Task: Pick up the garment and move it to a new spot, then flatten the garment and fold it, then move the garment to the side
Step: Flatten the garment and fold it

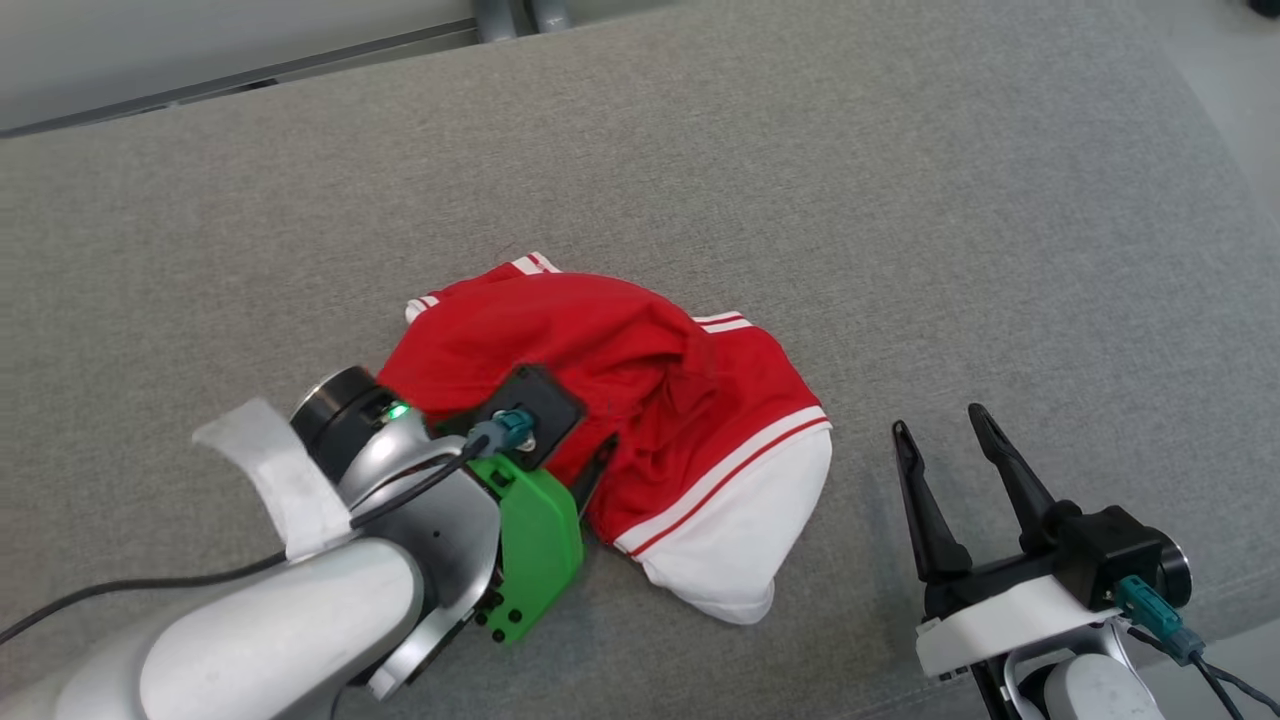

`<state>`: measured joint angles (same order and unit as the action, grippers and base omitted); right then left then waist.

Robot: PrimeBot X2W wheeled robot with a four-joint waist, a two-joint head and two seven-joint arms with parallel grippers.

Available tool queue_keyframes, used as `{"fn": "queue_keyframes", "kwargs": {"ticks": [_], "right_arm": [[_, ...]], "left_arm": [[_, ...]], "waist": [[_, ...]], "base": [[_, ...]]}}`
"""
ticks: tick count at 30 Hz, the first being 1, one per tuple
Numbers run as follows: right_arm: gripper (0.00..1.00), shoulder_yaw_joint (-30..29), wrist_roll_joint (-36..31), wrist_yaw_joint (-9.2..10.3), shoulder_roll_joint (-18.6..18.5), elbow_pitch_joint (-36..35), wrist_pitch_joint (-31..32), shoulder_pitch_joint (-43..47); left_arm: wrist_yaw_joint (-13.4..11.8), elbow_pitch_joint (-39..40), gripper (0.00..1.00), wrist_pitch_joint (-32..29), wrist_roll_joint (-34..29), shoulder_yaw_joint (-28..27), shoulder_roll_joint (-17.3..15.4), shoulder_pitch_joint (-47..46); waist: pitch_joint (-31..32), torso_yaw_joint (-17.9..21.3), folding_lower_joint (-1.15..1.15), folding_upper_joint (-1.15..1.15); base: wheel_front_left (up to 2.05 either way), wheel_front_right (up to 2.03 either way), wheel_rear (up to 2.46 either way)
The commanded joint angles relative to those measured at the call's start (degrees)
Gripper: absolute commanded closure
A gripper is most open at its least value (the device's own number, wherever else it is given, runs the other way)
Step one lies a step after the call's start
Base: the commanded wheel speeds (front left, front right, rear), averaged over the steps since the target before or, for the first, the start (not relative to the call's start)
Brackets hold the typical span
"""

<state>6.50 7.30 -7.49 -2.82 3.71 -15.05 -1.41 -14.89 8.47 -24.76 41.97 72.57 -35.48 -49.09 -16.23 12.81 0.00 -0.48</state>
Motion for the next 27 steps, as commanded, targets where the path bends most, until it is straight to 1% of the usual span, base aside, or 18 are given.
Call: {"fn": "queue_keyframes", "kwargs": {"ticks": [1,3,6,9,14,18,22,24,25,26,27], "right_arm": [[0.0,0.05,-0.36,-0.01,-0.13,-0.13,-0.2,0.34],[0.0,0.3,-0.78,-0.01,-0.14,-0.04,-0.2,0.44],[0.0,0.78,-1.33,-0.01,-0.14,-0.05,-0.2,-0.2],[0.0,0.73,-1.56,-0.01,-0.15,0.03,-0.2,-0.83],[0.0,0.4,-1.91,-0.01,-0.13,-0.13,-0.2,-0.41],[0.0,0.58,-1.17,-0.01,-0.14,-0.16,-0.2,0.0],[0.0,0.84,-0.57,-0.01,-0.14,-0.21,-0.2,-0.63],[0.0,0.89,-0.41,-0.01,-0.14,-0.28,-0.2,-0.95],[0.0,0.83,-0.35,-0.01,-0.14,-0.35,-0.2,-1.12],[0.0,0.75,-0.3,-0.01,-0.15,-0.39,-0.2,-1.21],[0.0,0.68,-0.29,-0.01,-0.13,-0.45,-0.2,-1.23]], "left_arm": [[-1.02,0.52,0.0,0.79,-0.45,-0.31,-0.63,1.4],[-1.73,0.7,0.0,1.64,-0.81,-0.31,-1.59,2.49],[-2.26,-0.87,0.0,3.76,-0.65,-0.64,-0.34,3.78],[-2.63,-1.71,0.0,5.9,-0.44,-0.77,2.42,4.56],[-2.87,-1.59,0.0,7.31,-0.29,-1.35,4.93,3.92],[-3.29,-1.49,0.0,8.08,1.03,-2.37,5.69,4.2],[-3.44,-3.84,0.0,9.1,1.73,-3.32,6.3,4.52],[-4.01,-6.04,0.0,10.99,2.7,-4.73,6.97,5.13],[-3.81,-7.23,0.51,11.83,2.62,-5.12,6.89,5.03],[-3.5,-8.41,0.89,12.74,3.09,-5.72,7.01,5.12],[-3.07,-9.32,1.0,13.27,3.68,-6.13,7.14,5.36]], "waist": [[0.99,-1.7,0.0,0.48],[1.06,-2.5,0.0,0.48],[0.98,-3.13,0.0,0.48],[0.85,-3.22,0.0,0.48],[0.35,-2.85,0.0,0.48],[-0.04,-2.06,0.0,0.48],[-0.63,-1.21,0.0,0.48],[-0.87,-0.83,0.0,0.48],[-1.02,-0.61,0.0,0.48],[-1.1,-0.48,0.0,0.48],[-1.17,-0.35,0.0,0.48]], "base": [[0.0,0.0,0.0],[0.0,0.0,0.0],[0.0,0.0,0.0],[0.0,0.0,0.0],[0.0,0.0,0.0],[0.0,0.0,0.0],[0.0,0.0,0.0],[0.0,0.0,0.0],[0.0,0.0,0.0],[0.0,0.0,0.0],[0.0,0.0,0.0]]}}
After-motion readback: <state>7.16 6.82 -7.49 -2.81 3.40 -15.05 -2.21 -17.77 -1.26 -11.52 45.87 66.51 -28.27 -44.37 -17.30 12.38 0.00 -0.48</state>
